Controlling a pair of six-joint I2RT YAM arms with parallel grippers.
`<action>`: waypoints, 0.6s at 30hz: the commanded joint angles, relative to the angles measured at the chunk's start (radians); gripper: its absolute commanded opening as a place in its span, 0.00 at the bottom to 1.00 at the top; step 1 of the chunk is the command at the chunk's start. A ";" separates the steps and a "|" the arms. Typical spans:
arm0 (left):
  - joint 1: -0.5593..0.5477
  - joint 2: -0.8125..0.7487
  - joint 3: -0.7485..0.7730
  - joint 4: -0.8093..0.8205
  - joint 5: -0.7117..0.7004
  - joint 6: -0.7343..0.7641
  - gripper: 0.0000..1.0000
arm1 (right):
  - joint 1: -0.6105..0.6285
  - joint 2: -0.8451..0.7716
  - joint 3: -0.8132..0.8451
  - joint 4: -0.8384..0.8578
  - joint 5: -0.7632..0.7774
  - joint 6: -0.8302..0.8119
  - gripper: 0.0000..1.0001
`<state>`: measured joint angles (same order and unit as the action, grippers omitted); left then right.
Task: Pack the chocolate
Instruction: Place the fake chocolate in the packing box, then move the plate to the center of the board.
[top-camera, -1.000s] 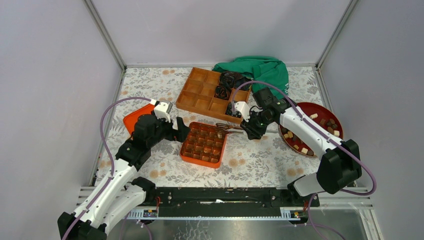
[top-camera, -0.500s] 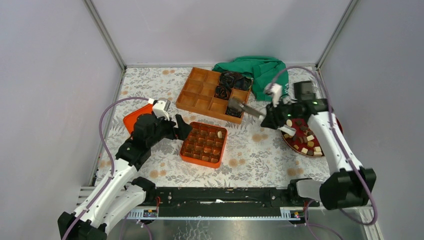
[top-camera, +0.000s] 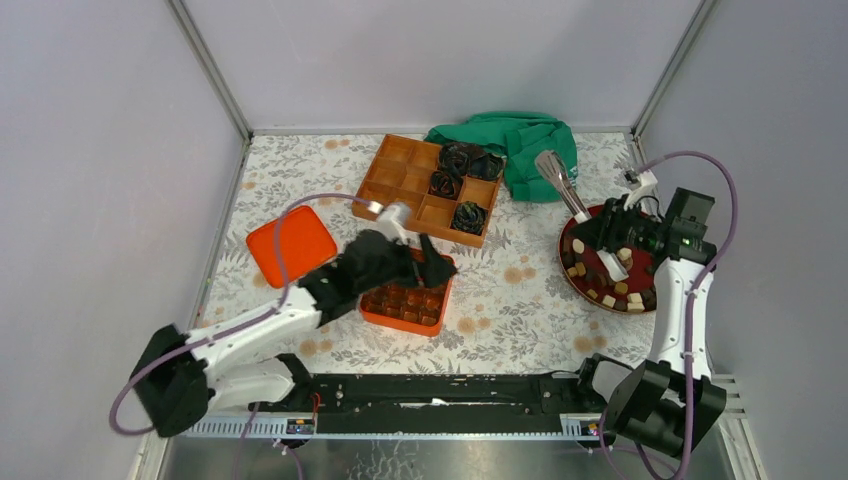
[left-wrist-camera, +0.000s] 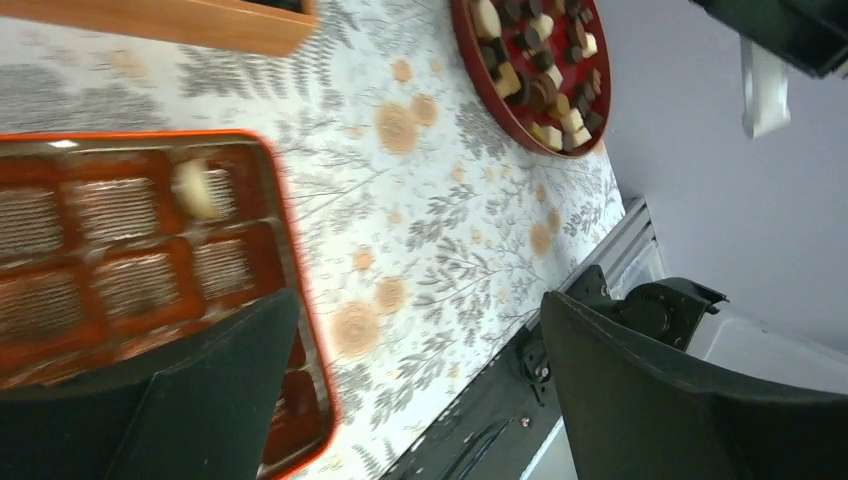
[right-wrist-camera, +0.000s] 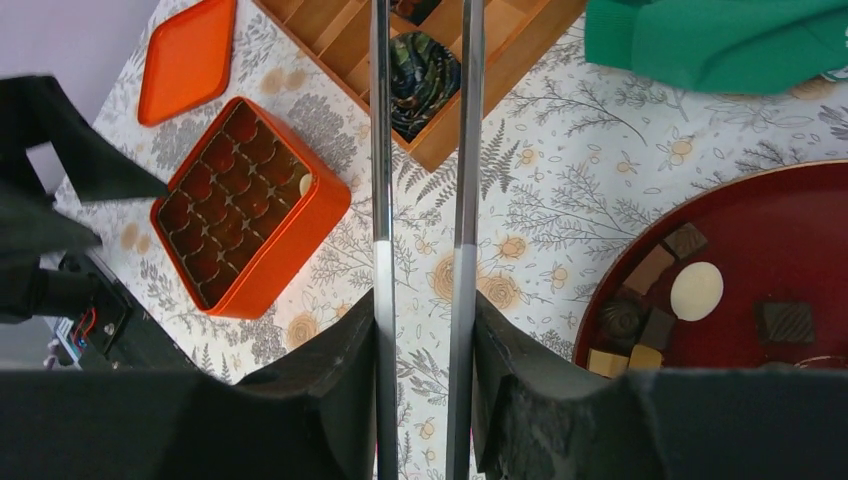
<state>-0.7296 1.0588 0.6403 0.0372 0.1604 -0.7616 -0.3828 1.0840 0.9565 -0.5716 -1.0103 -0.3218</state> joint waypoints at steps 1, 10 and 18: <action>-0.198 0.184 0.153 0.120 -0.320 -0.053 0.98 | -0.036 -0.031 -0.015 0.120 -0.065 0.074 0.38; -0.377 0.841 0.909 -0.391 -0.636 -0.173 0.82 | -0.096 -0.073 -0.048 0.159 0.024 0.098 0.39; -0.378 1.174 1.242 -0.350 -0.461 -0.062 0.62 | -0.117 -0.073 -0.046 0.154 0.049 0.092 0.39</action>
<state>-1.1103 2.1380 1.7809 -0.2993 -0.3515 -0.8906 -0.4896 1.0328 0.8989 -0.4618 -0.9611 -0.2356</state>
